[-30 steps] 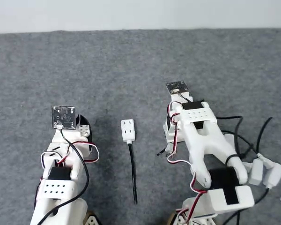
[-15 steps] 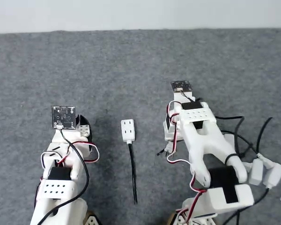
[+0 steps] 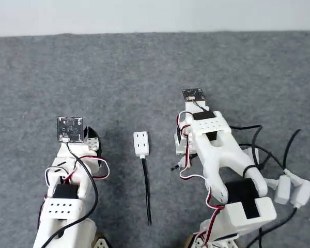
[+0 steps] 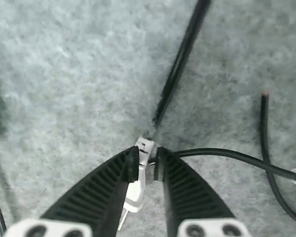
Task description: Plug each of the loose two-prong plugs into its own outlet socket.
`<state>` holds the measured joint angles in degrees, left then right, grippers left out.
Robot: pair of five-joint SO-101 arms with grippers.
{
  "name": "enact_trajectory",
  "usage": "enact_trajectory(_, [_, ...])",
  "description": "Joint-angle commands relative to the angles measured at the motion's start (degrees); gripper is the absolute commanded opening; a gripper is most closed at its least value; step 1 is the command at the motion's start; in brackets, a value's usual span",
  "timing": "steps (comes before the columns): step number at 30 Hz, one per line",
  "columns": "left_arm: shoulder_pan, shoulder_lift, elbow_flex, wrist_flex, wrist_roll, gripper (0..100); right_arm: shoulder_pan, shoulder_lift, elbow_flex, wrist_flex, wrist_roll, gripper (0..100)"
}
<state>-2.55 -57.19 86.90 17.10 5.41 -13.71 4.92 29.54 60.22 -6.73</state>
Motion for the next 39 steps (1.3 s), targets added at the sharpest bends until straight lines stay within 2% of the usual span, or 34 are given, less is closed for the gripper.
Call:
enact_trajectory(1, [-0.53, -0.88, -0.57, -1.93, 0.53, 1, -0.66, 0.4, -1.05, 0.92, -0.44, 7.6])
enact_trajectory(12, [-0.53, -0.88, -0.57, -2.02, 0.53, 1, -0.4, -2.42, -2.64, 3.47, -0.53, 6.9])
enact_trajectory(16, [-0.53, -0.88, -0.57, -2.02, 0.53, 1, -0.4, -3.91, -2.29, 3.38, -2.99, 6.9])
enact_trajectory(27, [-0.53, -0.97, -0.57, -2.02, 0.53, 1, -0.4, -4.18, -2.73, 3.12, -3.43, 6.9])
enact_trajectory(31, [-0.53, -1.05, -0.57, -2.02, 0.53, 1, -0.4, -4.18, -4.57, 4.09, -6.51, 6.9])
enact_trajectory(39, [-0.53, -1.14, -0.57, -2.02, 0.53, 1, -0.4, -4.18, -4.92, 4.62, -6.77, 6.9])
